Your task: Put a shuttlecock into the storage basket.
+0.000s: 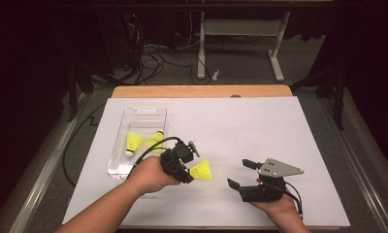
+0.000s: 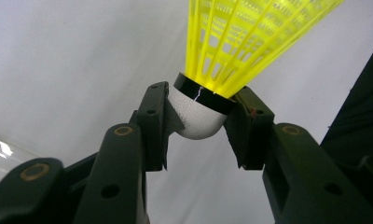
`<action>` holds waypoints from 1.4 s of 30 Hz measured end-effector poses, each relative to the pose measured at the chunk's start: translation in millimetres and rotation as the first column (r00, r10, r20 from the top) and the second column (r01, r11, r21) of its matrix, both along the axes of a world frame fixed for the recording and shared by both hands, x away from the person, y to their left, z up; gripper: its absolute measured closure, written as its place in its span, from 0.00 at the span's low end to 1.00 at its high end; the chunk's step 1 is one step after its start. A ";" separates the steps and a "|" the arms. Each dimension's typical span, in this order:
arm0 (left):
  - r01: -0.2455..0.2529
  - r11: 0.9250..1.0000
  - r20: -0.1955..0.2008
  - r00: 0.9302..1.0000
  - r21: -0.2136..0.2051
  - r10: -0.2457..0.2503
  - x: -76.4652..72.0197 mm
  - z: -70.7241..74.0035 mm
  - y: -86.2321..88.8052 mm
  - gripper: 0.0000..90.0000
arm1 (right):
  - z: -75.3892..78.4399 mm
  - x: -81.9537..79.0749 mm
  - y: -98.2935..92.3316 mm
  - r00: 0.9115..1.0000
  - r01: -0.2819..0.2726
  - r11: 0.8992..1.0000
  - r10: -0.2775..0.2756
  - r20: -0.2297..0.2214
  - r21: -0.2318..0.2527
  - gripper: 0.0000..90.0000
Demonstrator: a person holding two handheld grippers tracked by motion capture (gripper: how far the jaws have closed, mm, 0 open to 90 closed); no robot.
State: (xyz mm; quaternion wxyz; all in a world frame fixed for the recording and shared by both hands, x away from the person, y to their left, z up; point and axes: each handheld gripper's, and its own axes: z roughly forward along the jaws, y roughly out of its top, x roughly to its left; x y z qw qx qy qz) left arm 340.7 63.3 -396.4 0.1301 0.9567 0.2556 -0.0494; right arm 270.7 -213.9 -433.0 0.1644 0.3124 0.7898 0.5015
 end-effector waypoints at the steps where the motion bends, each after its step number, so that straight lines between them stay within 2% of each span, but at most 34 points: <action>1: 0.000 1.000 0.000 1.000 0.006 0.000 -0.2 -0.5 -0.3 0.69 | -1.1 -0.1 -3.6 1.000 0.012 1.000 -0.012 -0.004 -0.008 0.17; 6: -0.004 1.000 -0.003 1.000 0.008 0.004 -0.1 -0.6 -0.4 0.69 | -9.2 -3.2 -25.9 0.996 0.091 0.995 -0.091 0.007 -0.040 0.15; 8: -0.004 1.000 -0.003 1.000 0.012 0.004 0.3 -1.3 -0.9 0.69 | -12.5 -4.8 -35.4 0.991 0.132 0.991 -0.133 -0.005 -0.032 0.12; 11: -0.004 1.000 -0.010 1.000 0.014 0.004 1.1 -2.8 -2.1 0.69 | -17.3 -5.9 -46.2 0.982 0.186 0.981 -0.186 0.006 -0.058 0.07; 13: -0.002 1.000 -0.009 1.000 0.021 0.002 0.6 -3.3 -3.1 0.69 | -20.4 -5.9 -50.6 0.977 0.211 0.976 -0.212 -0.003 -0.043 0.04; 16: 0.000 1.000 -0.008 1.000 0.019 0.000 0.3 -2.8 -2.5 0.69 | -25.5 -6.1 -54.8 0.972 0.233 0.970 -0.233 0.009 -0.065 0.00; 20: 0.001 1.000 -0.017 1.000 0.020 -0.001 1.1 -1.6 0.1 0.69 | -27.4 -6.8 -56.8 0.963 0.271 0.960 -0.270 0.018 -0.065 0.00; 24: -0.007 1.000 -0.017 1.000 0.014 0.008 2.5 0.3 3.4 0.69 | -28.5 -6.5 -55.2 0.960 0.281 0.958 -0.281 0.013 -0.063 0.00; 29: -0.012 1.000 -0.025 1.000 0.000 0.012 2.6 5.5 6.8 0.69 | -29.6 -6.8 -52.7 0.966 0.257 0.965 -0.257 0.001 -0.058 0.00; 33: -0.006 1.000 -0.021 1.000 0.013 0.006 1.5 11.7 8.1 0.69 | -30.8 -6.4 -53.4 0.966 0.256 0.966 -0.257 -0.015 -0.043 0.00; 35: -0.011 1.000 -0.006 1.000 0.019 0.011 2.1 15.6 10.1 0.69 | -30.8 -6.5 -53.5 0.967 0.255 0.966 -0.256 -0.013 -0.044 0.00; 42: -0.014 1.000 -0.004 1.000 0.007 0.014 3.1 29.2 17.0 0.69 | -32.8 -6.0 -53.3 0.969 0.244 0.969 -0.246 -0.034 -0.049 0.00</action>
